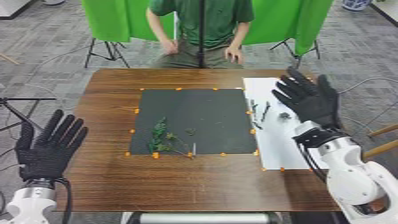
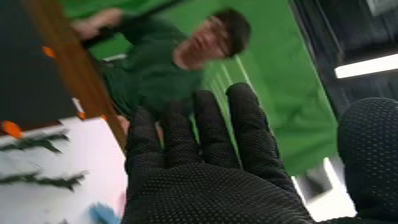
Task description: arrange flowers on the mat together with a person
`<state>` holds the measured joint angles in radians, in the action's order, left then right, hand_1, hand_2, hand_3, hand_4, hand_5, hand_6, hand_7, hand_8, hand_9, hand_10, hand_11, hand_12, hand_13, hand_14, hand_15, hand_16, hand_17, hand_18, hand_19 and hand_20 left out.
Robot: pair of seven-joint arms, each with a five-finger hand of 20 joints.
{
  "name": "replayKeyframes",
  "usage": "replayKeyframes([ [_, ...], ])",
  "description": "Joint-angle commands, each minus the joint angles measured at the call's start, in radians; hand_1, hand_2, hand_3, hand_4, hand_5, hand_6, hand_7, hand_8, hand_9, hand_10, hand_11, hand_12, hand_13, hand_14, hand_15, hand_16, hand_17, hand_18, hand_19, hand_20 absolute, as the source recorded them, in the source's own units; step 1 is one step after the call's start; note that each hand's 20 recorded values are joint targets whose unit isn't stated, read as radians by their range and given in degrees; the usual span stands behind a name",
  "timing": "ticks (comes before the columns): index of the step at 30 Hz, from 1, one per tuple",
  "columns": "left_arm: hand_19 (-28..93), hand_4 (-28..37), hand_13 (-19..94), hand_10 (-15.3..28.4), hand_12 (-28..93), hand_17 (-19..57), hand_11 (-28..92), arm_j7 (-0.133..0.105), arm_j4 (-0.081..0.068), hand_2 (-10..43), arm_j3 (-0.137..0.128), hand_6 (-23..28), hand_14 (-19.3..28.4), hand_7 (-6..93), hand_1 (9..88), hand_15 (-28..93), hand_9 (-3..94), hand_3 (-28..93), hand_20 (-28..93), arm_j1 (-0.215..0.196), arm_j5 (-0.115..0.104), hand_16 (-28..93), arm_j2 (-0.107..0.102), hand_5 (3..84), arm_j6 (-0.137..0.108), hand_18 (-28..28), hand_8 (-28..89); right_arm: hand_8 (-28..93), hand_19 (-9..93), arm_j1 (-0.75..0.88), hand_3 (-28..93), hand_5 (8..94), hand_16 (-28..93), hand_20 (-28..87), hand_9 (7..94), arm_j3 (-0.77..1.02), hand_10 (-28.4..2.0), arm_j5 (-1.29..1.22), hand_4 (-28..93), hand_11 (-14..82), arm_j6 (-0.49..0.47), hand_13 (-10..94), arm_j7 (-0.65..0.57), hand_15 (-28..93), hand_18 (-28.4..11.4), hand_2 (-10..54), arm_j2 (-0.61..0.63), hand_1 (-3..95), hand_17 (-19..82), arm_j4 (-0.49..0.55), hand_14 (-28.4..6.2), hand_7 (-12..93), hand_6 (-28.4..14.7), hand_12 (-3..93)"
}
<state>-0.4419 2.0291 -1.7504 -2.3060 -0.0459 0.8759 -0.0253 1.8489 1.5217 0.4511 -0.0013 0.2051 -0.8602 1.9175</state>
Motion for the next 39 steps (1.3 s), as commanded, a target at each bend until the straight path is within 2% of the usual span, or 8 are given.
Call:
replayKeyframes([
  [1,24,-28.3,28,14.2,7,-2.4,13,0.009,-0.004,13.1,-0.009,6.0,13.8,8.0,19.7,25,39.3,66,11,-0.013,0.010,-7,0.010,43.7,0.024,11.9,-9,-8,4,0.114,69,38.9,9,20,35.8,0.115,-13.1,0.029,-23,2.8,-0.042,24,0.002,5,-10.4,13.1,0.022,11.5,17,-0.001,-9.4,6,-4.6,8.5],
  [5,24,-28.2,28,14.0,8,-2.2,13,0.013,-0.003,11.0,-0.011,5.9,13.7,7.9,21.4,24,38.8,69,11,-0.011,0.011,-7,0.011,43.3,0.019,11.7,-9,-8,23,0.129,68,39.7,10,30,36.8,0.174,-13.1,0.103,-21,3.5,-0.128,30,-0.045,9,-14.1,10.2,-0.011,13.9,18,-0.014,-12.4,6,-4.9,9.3],
  [9,23,-28.2,28,14.1,8,-2.1,14,0.015,-0.004,10.6,-0.010,5.8,13.7,8.2,22.2,25,38.9,70,11,-0.011,0.013,-6,0.013,43.3,0.019,11.5,-9,-9,26,0.130,66,48.7,12,31,50.8,0.235,-13.1,0.193,-20,7.0,-0.231,45,-0.108,16,-12.9,6.9,-0.038,19.0,21,-0.026,-12.4,9,-4.2,11.7],
  [16,23,-28.3,28,14.2,8,-2.0,14,0.012,0.000,10.6,-0.010,5.9,13.7,8.4,22.8,25,39.4,70,11,-0.016,0.015,-6,0.019,43.4,0.017,11.4,-9,-11,24,0.161,68,64.7,16,31,67.2,0.273,-12.8,0.293,-19,9.7,-0.180,56,-0.098,18,-11.3,0.7,-0.038,28.0,24,0.007,-10.4,16,-1.3,15.7],
  [19,23,-28.3,28,14.3,8,-2.0,14,0.008,0.004,10.6,-0.011,6.0,13.7,8.3,22.9,25,39.6,70,11,-0.024,0.016,-7,0.020,43.4,0.016,11.4,-9,-11,14,0.194,69,63.0,13,29,63.1,0.249,-12.8,0.345,-20,8.5,-0.043,49,-0.062,16,-10.4,0.3,-0.023,27.4,23,0.047,-10.3,15,-2.2,14.7],
  [22,23,-28.3,28,14.3,8,-1.9,14,0.005,0.002,10.6,-0.007,5.9,13.8,8.4,23.0,25,39.7,70,11,-0.020,0.013,-7,0.015,43.5,0.013,11.4,-9,-11,3,0.207,72,58.3,10,26,51.9,0.245,-12.8,0.437,-20,6.4,-0.007,36,-0.045,12,-10.0,-1.1,-0.023,24.9,20,0.061,-9.4,14,-3.6,13.1],
  [30,23,-28.3,29,14.3,8,-1.9,14,0.003,0.004,10.7,-0.008,6.0,13.8,8.5,23.1,25,39.7,70,11,-0.022,0.014,-7,0.020,43.6,0.009,11.4,-9,-11,-1,0.200,72,49.1,6,20,40.8,0.183,-12.3,0.818,-21,3.9,0.173,25,-0.088,7,-9.3,3.9,0.025,19.0,15,0.085,-8.3,12,-3.4,10.3],
  [39,23,-28.3,29,14.4,8,-1.9,14,0.008,0.003,10.6,-0.011,6.0,13.8,8.5,23.1,25,39.7,70,11,-0.022,0.015,-7,0.022,43.8,0.008,11.4,-9,-11,-1,0.203,73,48.4,3,16,40.3,0.184,-12.3,0.748,-22,4.0,0.154,22,-0.084,6,-8.0,6.4,0.013,17.8,13,0.077,-6.9,12,-3.3,8.6],
])
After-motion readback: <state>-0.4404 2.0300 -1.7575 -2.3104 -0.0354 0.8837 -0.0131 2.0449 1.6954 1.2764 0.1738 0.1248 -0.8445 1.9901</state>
